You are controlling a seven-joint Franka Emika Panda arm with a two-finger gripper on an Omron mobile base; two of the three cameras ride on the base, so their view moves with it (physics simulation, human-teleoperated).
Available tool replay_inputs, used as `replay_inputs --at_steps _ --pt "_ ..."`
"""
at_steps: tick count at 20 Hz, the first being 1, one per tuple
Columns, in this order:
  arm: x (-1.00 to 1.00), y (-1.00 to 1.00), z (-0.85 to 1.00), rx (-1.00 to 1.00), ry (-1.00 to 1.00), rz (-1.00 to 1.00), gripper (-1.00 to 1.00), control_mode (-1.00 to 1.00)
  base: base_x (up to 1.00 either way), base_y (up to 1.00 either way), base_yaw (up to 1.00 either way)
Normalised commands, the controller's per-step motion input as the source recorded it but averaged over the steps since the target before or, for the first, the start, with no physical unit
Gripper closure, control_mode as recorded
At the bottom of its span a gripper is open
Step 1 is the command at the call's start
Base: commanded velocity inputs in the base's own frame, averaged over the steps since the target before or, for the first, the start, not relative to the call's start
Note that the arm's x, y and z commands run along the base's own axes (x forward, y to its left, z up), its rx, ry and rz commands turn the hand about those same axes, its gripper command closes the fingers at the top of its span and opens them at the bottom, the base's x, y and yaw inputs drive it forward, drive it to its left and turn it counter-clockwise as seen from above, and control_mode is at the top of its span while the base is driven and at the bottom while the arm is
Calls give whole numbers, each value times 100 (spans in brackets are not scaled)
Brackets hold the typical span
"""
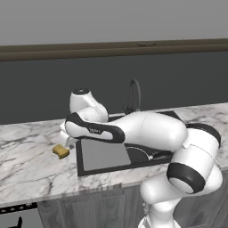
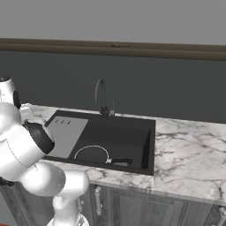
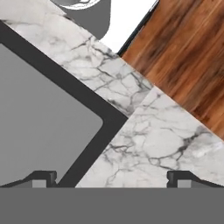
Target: Pick the pan and sponge and place them into the sink. Then turn on the water.
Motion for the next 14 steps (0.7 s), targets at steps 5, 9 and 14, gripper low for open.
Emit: replay_inputs --at_steps 5,9,14 --pt "20 41 -45 -1 5 -4 -100 -100 0 0 0" --pt "44 20 -42 -3 4 -7 -100 -100 0 0 0" --pt "44 30 -40 -7 5 -6 -100 -100 0 0 0"
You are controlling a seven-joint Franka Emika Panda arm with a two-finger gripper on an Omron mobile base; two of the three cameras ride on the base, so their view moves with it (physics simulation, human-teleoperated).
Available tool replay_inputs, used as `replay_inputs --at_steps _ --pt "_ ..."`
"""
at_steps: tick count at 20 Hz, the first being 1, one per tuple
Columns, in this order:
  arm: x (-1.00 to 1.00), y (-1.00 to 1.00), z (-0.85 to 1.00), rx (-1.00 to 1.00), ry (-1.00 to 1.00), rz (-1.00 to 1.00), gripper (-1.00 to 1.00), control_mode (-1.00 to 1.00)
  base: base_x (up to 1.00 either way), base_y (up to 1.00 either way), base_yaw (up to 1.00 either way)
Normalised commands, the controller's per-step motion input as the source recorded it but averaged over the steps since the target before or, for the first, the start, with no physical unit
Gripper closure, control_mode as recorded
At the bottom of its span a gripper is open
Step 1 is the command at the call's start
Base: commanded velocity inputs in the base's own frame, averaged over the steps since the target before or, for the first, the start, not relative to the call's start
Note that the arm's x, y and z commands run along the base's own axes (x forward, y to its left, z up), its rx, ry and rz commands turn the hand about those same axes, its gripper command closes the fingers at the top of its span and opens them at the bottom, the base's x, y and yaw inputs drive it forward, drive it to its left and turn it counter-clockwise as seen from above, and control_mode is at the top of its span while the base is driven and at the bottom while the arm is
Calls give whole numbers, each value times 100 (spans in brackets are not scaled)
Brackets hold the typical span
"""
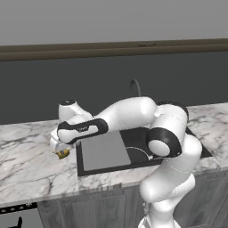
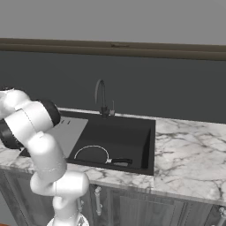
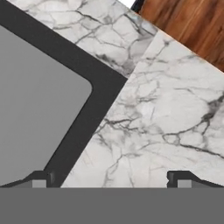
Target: Pick the pan and sponge and place them into the sink. Then turn on the water.
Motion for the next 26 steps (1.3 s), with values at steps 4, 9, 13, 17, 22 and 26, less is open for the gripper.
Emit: replay_inputs --at_steps 4,9,13,17,22,26 --pt "37 40 -34 -8 5 -3 -100 -100 0 0 0" --pt "42 27 -30 -5 6 -4 -100 -100 0 0 0" --pt "39 11 -26 -2 5 -3 -100 -100 0 0 0" --pt "33 4 -26 -1 4 -4 -100 -100 0 0 0" --pt "28 2 -37 0 4 -3 -100 -100 0 0 0" --pt "2 2 -24 0 0 -1 -100 -100 0 0 0"
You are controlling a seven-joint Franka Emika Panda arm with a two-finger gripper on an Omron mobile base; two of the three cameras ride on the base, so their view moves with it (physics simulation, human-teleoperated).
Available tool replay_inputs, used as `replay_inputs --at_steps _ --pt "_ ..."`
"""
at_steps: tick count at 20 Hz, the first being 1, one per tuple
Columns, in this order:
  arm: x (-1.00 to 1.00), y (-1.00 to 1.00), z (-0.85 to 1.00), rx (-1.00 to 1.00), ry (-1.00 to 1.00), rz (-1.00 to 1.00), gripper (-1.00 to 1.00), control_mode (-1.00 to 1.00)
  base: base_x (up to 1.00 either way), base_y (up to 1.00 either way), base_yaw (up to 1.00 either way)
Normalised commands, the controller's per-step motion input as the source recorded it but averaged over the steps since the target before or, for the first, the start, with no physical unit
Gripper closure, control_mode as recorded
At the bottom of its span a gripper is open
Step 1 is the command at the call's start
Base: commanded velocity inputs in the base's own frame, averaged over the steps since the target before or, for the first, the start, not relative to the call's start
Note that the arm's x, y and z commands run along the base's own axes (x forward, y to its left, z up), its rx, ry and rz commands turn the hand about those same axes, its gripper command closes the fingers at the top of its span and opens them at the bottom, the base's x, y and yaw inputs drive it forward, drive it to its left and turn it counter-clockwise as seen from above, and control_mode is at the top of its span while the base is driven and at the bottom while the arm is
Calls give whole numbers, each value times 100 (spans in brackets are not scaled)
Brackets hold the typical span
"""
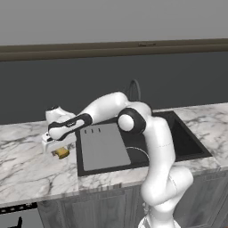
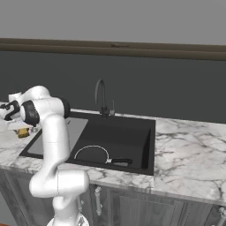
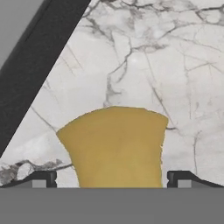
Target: Pick the pan and sponge and place them into the sink. Then turn on the water.
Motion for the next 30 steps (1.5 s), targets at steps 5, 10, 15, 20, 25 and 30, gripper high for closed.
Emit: replay_inputs --at_steps 5,10,15,20,25,30 --pt "-7 -2 -5 0 0 -1 100 -100 0 0 0" --pt "-45 -44 3 6 -4 0 100 -100 0 0 0" --pt "-74 -86 33 13 -16 0 100 -100 0 0 0" --pt "-67 -100 55 14 -20 4 100 -100 0 0 0" --pt "-59 -100 69 12 -16 4 100 -100 0 0 0" --pt "-33 -100 73 3 -8 0 100 -100 0 0 0"
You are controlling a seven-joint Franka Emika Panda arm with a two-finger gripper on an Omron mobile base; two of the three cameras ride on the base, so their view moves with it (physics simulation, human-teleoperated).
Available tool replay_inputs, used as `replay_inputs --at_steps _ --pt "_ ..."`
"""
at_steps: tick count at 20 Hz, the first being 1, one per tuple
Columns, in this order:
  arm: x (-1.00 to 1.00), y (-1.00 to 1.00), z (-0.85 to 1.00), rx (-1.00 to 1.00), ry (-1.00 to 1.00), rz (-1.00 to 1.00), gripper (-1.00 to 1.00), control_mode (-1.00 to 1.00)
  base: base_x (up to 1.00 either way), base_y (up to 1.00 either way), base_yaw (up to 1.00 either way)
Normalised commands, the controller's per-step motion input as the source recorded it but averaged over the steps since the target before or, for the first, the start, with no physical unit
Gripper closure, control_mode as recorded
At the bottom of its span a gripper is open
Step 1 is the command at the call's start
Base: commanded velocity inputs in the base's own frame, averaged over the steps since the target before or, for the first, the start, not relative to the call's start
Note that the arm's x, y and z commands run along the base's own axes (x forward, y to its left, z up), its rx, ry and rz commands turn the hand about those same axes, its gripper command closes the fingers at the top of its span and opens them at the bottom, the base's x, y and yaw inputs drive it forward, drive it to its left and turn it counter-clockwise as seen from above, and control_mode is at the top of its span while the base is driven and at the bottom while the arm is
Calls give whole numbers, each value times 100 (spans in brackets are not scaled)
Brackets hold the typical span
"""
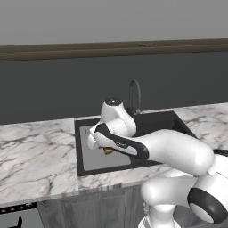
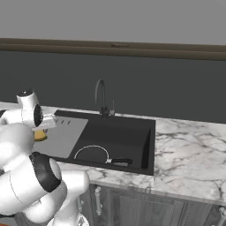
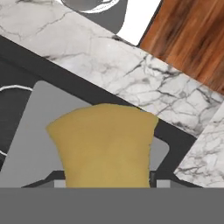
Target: Pick the pan and sponge and place them into the sink. Then turn on the water.
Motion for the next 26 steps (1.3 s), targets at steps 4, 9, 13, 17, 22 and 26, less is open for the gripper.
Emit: replay_inputs --at_steps 4,9,13,17,22,26 --pt "-30 -100 58 0 0 0 100 -100 0 0 0" --pt "-22 -100 44 0 0 -11 100 -100 0 0 0" --pt "-24 -100 21 0 7 -15 100 -100 0 0 0" --pt "-17 -100 3 0 13 -18 100 -100 0 0 0" --pt "-2 -100 0 0 13 -15 100 -100 0 0 0" --pt "40 -100 0 4 8 -4 100 -100 0 0 0"
